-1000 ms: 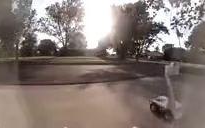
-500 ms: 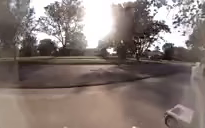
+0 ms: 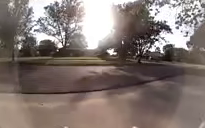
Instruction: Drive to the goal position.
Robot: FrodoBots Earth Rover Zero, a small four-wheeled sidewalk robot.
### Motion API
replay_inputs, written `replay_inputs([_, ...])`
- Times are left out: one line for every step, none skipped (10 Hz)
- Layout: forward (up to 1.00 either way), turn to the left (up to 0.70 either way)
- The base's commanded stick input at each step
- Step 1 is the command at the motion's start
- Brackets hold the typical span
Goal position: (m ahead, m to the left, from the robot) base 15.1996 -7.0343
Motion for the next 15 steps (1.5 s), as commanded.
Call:
replay_inputs([0.85,0.00])
replay_inputs([0.85,0.00])
replay_inputs([0.85,-0.16])
replay_inputs([0.85,-0.34])
replay_inputs([0.85,-0.34])
replay_inputs([0.85,-0.34])
replay_inputs([0.85,-0.34])
replay_inputs([0.85,-0.34])
replay_inputs([0.85,-0.34])
replay_inputs([0.85,-0.34])
replay_inputs([0.85,-0.34])
replay_inputs([0.85,-0.34])
replay_inputs([0.85,-0.34])
replay_inputs([0.85,-0.34])
replay_inputs([0.85,-0.34])
